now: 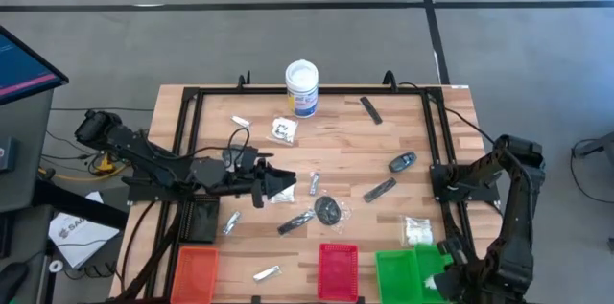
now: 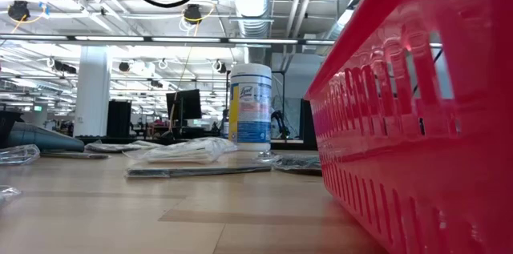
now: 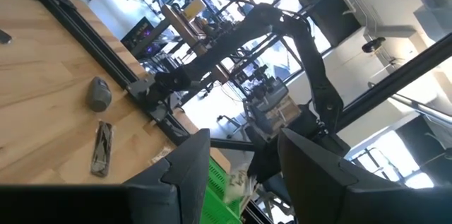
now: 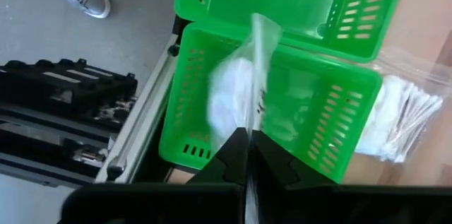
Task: Pick & Place Travel size toiletries
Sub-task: Put the white cotton pack into the right green bin
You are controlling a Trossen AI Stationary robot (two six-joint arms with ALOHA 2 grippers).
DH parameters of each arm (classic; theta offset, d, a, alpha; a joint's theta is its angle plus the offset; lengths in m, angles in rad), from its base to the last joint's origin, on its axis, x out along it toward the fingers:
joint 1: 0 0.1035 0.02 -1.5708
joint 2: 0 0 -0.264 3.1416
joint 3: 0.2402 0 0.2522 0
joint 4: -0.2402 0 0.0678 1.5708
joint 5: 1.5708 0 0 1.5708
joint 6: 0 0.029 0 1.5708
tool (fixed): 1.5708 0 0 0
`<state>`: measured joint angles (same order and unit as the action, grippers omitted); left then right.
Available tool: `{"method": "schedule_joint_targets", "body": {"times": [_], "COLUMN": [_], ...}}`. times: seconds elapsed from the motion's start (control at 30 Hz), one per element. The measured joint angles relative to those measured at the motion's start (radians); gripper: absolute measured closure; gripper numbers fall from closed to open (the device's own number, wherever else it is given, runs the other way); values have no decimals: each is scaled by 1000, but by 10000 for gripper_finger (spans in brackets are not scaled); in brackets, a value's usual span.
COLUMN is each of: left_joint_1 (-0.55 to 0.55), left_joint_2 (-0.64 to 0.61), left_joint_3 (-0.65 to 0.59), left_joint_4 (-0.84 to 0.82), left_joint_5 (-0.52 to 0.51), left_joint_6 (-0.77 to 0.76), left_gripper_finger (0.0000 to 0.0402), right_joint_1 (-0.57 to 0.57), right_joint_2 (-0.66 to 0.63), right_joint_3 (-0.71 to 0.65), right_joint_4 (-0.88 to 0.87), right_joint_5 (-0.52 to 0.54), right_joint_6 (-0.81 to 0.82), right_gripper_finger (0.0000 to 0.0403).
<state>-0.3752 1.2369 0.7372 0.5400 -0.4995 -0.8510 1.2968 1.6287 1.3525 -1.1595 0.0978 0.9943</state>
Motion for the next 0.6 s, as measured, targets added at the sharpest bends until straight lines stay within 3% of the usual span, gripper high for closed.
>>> {"method": "schedule_joint_targets", "body": {"times": [0.4, 0.6], "left_joint_1": [0, 0], "left_joint_2": [0, 0], "left_joint_3": [0, 0], "left_joint_4": [0, 0], "left_joint_5": [-1, -1], "left_joint_6": [0, 0], "left_gripper_finger": [239, 239], "right_joint_1": [6, 2], "right_joint_2": [0, 0], "right_joint_3": [0, 0], "right_joint_4": [-13, -11], "right_joint_5": [-18, -23], "right_joint_6": [-158, -19], "right_gripper_finger": [403, 403]}}
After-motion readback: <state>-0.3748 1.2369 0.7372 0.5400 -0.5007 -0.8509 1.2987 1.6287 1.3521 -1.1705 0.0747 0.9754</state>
